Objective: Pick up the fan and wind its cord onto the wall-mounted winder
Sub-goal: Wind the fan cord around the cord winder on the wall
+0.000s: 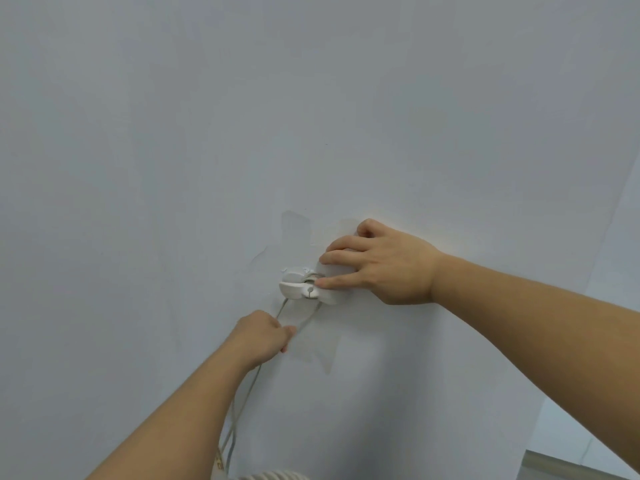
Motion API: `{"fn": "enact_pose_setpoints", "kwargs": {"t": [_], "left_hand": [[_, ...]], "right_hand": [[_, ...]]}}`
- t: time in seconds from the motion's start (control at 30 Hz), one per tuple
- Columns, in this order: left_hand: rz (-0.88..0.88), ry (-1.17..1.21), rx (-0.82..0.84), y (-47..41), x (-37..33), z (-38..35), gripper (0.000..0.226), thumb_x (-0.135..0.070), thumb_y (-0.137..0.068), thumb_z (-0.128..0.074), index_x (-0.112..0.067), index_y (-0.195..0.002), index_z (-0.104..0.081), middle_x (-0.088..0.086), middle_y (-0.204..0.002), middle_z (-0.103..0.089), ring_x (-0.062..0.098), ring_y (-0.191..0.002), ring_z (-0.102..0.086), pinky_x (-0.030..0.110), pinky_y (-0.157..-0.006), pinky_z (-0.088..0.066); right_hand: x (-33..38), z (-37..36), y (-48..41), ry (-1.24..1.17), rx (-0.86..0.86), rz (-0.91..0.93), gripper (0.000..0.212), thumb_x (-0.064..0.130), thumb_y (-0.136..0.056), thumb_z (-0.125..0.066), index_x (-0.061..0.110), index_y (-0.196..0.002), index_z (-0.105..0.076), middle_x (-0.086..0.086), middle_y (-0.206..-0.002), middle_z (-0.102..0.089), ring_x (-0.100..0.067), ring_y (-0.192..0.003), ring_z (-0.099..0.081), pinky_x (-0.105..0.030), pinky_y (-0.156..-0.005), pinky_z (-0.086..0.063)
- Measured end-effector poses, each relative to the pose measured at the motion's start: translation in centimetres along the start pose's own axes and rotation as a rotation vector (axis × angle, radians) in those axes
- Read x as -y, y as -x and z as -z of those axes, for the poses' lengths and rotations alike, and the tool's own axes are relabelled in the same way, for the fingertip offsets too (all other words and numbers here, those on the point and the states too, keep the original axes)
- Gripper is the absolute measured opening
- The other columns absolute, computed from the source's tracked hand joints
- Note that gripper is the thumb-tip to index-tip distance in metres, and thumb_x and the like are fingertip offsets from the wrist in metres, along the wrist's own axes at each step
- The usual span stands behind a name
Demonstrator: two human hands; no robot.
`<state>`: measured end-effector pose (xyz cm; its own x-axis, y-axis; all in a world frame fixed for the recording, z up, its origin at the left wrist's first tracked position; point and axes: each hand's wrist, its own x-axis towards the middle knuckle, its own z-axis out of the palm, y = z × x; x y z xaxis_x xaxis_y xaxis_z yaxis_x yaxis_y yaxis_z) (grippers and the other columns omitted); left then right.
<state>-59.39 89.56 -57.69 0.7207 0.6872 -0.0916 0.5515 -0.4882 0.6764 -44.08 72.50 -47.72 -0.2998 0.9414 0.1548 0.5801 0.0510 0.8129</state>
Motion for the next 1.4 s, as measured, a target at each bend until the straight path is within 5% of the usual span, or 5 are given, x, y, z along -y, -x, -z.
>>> {"fn": "enact_pose_setpoints", "kwargs": {"t": [0.2,0.37,0.93,1.13,1.4], "left_hand": [[0.006,0.022,-0.328,-0.7,0.7,0.4,0.044,-0.041,-0.088,-0.058,-0.016,-0.055,-0.043,0.001,-0.062,-0.052,0.021,-0.057,-0.047,0.028,-0.058,-0.037],[-0.079,0.073,-0.470,-0.4,0.1,0.1,0.028,-0.030,-0.096,-0.044,-0.011,-0.080,-0.057,0.005,-0.079,-0.063,0.028,-0.077,-0.060,0.037,-0.068,-0.049],[-0.222,0.497,-0.681,-1.7,-1.7,0.2,0.023,-0.027,-0.088,-0.062,-0.006,-0.080,-0.058,0.000,-0.071,-0.056,0.011,-0.062,-0.046,0.021,-0.054,-0.037],[-0.334,0.598,-0.619,-0.3,-2.7,0.2,0.025,-0.020,-0.094,-0.050,-0.004,-0.077,-0.057,-0.001,-0.064,-0.052,0.015,-0.059,-0.044,0.027,-0.056,-0.036],[-0.356,0.884,-0.194,1.7,-2.7,-0.4,0.031,-0.007,-0.096,-0.044,-0.011,-0.065,-0.047,0.005,-0.056,-0.044,0.012,-0.038,-0.030,0.019,-0.037,-0.023]], "right_hand": [[-0.1,0.0,0.0,-0.003,-0.003,0.004,0.056,0.012,-0.081,-0.055,0.037,-0.131,-0.053,0.000,-0.129,-0.059,-0.022,-0.120,-0.053,-0.036,-0.086,-0.039],[0.0,0.0,0.0,0.009,0.008,0.003,0.057,0.013,-0.082,-0.053,0.037,-0.133,-0.052,0.000,-0.131,-0.058,-0.022,-0.122,-0.052,-0.036,-0.086,-0.038],[-0.1,0.0,0.0,0.009,0.020,0.013,0.055,0.014,-0.084,-0.053,0.039,-0.133,-0.051,0.001,-0.132,-0.057,-0.021,-0.124,-0.051,-0.036,-0.087,-0.039],[0.0,0.0,0.0,0.005,0.013,0.007,0.055,0.014,-0.083,-0.053,0.038,-0.132,-0.052,0.001,-0.131,-0.058,-0.021,-0.122,-0.052,-0.037,-0.086,-0.039],[0.0,0.0,0.0,0.011,0.029,0.001,0.058,0.014,-0.080,-0.054,0.038,-0.133,-0.052,0.001,-0.131,-0.058,-0.021,-0.123,-0.052,-0.037,-0.087,-0.040]]}}
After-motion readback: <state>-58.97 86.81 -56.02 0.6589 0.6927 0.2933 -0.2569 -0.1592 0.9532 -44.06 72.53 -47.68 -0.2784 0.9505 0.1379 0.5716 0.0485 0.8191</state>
